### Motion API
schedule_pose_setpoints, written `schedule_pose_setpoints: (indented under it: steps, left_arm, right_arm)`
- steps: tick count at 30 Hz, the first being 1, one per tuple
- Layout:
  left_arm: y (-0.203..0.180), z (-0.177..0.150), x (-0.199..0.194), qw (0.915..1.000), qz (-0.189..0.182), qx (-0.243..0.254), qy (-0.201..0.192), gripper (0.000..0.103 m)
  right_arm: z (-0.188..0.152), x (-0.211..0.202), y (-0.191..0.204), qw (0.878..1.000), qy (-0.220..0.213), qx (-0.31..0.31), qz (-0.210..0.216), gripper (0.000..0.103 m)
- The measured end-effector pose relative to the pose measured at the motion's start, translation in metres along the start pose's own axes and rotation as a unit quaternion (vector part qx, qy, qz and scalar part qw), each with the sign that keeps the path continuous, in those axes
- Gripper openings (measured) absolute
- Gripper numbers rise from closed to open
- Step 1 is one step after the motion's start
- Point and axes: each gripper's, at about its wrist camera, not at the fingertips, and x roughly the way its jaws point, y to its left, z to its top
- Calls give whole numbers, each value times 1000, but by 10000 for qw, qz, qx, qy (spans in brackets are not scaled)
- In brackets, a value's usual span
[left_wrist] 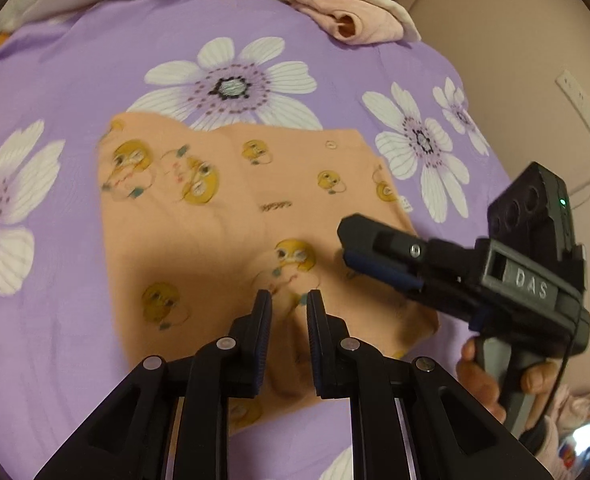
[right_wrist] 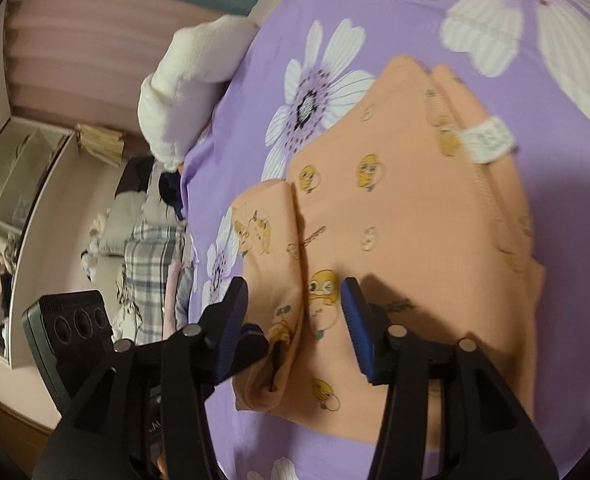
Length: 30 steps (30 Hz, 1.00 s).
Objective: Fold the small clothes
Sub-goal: 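Fold the side edge over the shirt with the left gripper and release, then grasp the other side edge of the shirt with the right gripper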
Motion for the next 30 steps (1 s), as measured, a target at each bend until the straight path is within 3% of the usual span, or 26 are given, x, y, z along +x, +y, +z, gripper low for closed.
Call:
schedule_pose_setpoints:
  steps: [7, 9, 13, 19, 20, 24, 30]
  left_arm:
    - [47, -30, -29, 9985, 160, -465, -220, 14]
    - [60, -37, -32, 9976, 197, -625, -211, 14]
    - [82, -52, -38, 9948, 137, -972, -261, 22]
    - [99, -67, -47, 9910, -20, -1292, -345, 22]
    - [101, -69, -47, 9905, -43, -1329, -358, 22]
    - [106, -70, -49, 9896, -67, -1388, -366, 22]
    - [108, -70, -52, 9890, -116, -1423, -391, 22]
  right_arm:
    - [7, 33, 14, 9980, 541, -312, -136, 52]
    - [8, 48, 19, 9960, 701, -405, -377, 52]
    - [12, 74, 29, 9918, 951, -618, -582, 52]
    - [16, 95, 39, 9872, 1111, -879, -728, 52]
    - [16, 96, 40, 9867, 1093, -931, -758, 49]
    - [13, 100, 44, 9832, 1039, -1173, -941, 16]
    - [12, 91, 57, 9826, 682, -1465, -916, 8]
